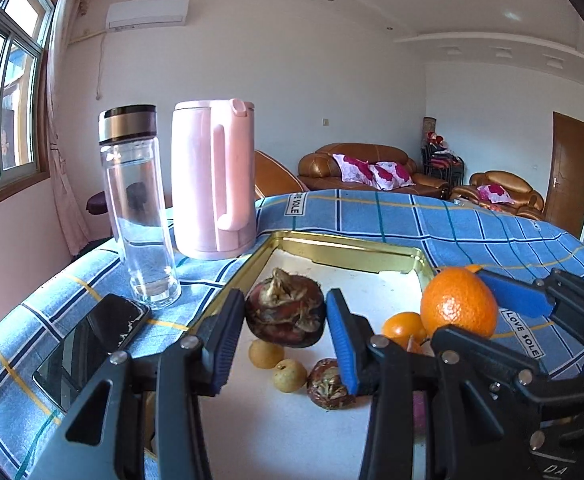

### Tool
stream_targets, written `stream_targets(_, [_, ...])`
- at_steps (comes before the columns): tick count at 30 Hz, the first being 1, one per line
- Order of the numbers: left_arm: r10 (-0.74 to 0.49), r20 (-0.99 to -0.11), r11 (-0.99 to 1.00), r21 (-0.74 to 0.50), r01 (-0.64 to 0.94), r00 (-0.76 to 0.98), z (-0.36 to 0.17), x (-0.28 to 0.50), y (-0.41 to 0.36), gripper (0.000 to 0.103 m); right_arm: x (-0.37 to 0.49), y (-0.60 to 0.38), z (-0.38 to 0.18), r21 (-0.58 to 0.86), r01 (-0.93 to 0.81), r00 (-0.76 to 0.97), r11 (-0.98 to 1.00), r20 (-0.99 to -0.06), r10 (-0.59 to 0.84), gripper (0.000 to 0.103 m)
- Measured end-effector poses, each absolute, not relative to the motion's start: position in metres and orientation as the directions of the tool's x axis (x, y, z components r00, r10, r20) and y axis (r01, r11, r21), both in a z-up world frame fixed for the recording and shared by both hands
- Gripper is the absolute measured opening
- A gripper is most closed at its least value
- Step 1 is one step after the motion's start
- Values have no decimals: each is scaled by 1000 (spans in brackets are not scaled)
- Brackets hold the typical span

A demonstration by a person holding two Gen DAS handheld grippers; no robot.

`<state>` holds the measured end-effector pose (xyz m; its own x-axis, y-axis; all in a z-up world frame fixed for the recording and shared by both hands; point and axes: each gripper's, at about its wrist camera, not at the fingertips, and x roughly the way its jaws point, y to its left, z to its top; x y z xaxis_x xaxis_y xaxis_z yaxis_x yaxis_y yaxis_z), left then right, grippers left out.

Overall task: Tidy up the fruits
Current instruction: 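Open the left tool over the tray while the right tool drops the orange in, then move the left tool to a small orange while the right tool grasps a dark brown fruit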

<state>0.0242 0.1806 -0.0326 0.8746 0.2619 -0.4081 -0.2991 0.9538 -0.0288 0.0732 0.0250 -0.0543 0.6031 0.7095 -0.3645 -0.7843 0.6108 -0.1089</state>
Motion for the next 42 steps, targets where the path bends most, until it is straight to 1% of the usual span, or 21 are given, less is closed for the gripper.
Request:
stream_targets(4, [279,-422,949,-17,-316,862,-34,23,188,44,74,35,-56,-112,-795,588,596,-383,712,50])
stream_targets(10, [267,-488,948,-20,-317,831,-44,30,200,44,74,51,-62,-129,-811,564,570,-434,703,50])
stream_targets(12, [266,-496,947,-25,-320,827,-46,31,202,44,75,54,-63,-134,-813,560,566,-445,699,50])
stream_targets(15, [272,-494,944,-27,-328,826,-46,29,203,44,77,61,-67,-134,-829,532,543,-486,693,51])
stream_targets(18, [281,-486,942,-27,-335,828,-44,27,203,52,77,67,-70,-139,-843,511,520,-509,692,51])
stream_targets(20, [285,-487,942,-18,-336,825,-44,27,202,52,76,67,-70,-130,-849,501,512,-509,701,51])
stream_targets(21, [283,-487,942,-20,-335,826,-44,27,201,56,77,67,-70,-126,-850,497,511,-513,700,53])
stream_targets(22, [285,-485,941,-22,-337,827,-44,26,201,64,77,67,-70,-125,-849,497,513,-517,696,55])
stream_targets(23, [293,-480,939,-20,-344,827,-43,24,200,67,76,65,-70,-131,-844,506,520,-514,693,61])
stream_targets(24, [302,-471,936,-20,-352,829,-42,23,200,74,76,63,-69,-140,-838,519,528,-504,690,65])
stream_targets(25, [301,-462,935,-27,-353,834,-40,21,199,79,75,59,-67,-146,-831,532,537,-493,689,66])
stream_targets(27, [290,-446,937,-47,-346,847,-35,18,197,82,76,48,-61,-144,-823,545,550,-478,689,67])
stream_targets(29, [292,-427,936,-55,-347,856,-30,16,194,90,77,32,-54,-152,-807,569,571,-458,683,67])
stream_targets(30, [295,-415,935,-62,-350,860,-27,15,192,97,79,24,-50,-154,-798,582,583,-452,676,67])
stream_targets(31, [292,-402,934,-77,-349,868,-24,14,189,100,84,14,-45,-151,-785,596,601,-448,666,67])
stream_targets(34, [241,-390,946,-110,-305,889,-17,17,177,100,106,-10,-38,-148,-733,646,665,-457,611,68])
stream_targets(36, [214,-390,955,-110,-276,896,-15,24,166,100,128,-27,-38,-144,-680,685,718,-474,554,68])
stream_targets(40, [176,-397,972,-77,-224,901,-8,41,137,103,177,-54,-49,-70,-589,696,805,-551,461,67])
stream_targets(42, [159,-399,976,-76,-205,903,-3,49,127,103,192,-59,-57,-51,-575,680,817,-585,442,67])
